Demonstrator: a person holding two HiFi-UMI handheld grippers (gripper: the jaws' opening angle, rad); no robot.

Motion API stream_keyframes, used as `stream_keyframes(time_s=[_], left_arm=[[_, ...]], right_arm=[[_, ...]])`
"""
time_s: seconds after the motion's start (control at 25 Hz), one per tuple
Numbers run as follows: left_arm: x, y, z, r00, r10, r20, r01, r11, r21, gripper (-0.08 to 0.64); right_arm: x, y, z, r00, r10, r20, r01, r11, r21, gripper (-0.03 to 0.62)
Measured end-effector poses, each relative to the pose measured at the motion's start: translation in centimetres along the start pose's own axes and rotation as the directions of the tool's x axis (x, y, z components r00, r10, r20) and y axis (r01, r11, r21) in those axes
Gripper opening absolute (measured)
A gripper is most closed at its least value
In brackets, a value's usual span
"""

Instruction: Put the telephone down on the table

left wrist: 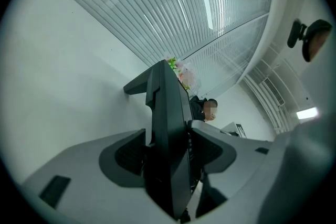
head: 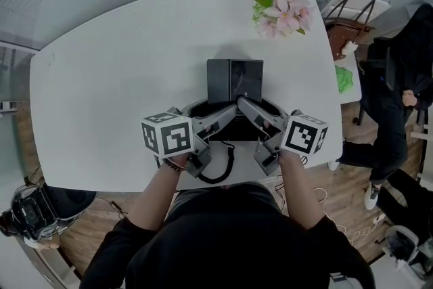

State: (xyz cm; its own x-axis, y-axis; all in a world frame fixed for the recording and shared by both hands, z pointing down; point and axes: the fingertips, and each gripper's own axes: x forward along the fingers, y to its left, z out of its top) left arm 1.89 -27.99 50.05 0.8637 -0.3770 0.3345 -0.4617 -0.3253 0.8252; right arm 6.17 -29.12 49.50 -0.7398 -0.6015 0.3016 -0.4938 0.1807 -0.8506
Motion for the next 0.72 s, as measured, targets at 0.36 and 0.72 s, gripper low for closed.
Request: stream_keyframes(time_s=[0.36,0.72], left_arm=[[0.01,0.08,-0.30,1.000,0.018,-0.023,-0.018,1.000,0.013,0.275],[-0.25,0.14,-0.90,0.998,0.051,-0.026,-0.050,0.999,0.022,0.279]], right_arm=[[-0.30,-0.25,-0.08,0.999,-0.032,0.009,0.032,0.998,-0.045,0.227],[-0.62,-0.45,-0.55,0.999,-0.039,0.005,0.040,0.997,-0.064,0.229]])
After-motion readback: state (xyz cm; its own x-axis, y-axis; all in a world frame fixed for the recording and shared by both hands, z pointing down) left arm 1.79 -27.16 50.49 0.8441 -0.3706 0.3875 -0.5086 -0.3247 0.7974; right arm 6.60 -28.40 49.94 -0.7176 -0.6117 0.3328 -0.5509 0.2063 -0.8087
